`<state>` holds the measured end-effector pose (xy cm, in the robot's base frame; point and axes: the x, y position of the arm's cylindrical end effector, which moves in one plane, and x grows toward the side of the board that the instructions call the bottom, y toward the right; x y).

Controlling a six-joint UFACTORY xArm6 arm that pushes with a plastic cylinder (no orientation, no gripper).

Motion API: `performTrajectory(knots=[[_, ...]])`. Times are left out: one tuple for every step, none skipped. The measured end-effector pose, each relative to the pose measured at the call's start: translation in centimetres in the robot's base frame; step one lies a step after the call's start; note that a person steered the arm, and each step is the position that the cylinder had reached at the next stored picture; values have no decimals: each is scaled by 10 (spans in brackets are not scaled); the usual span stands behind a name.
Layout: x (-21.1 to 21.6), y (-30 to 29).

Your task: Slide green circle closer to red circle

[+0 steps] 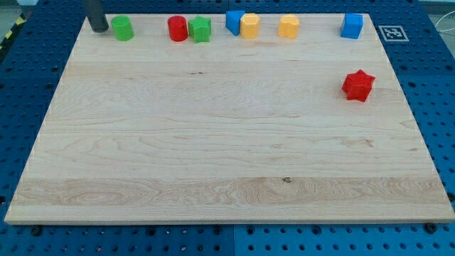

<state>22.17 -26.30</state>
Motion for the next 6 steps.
performTrajectory(knots=[[1, 28], [20, 65], [39, 81], [59, 71], [79, 84], [74, 120]])
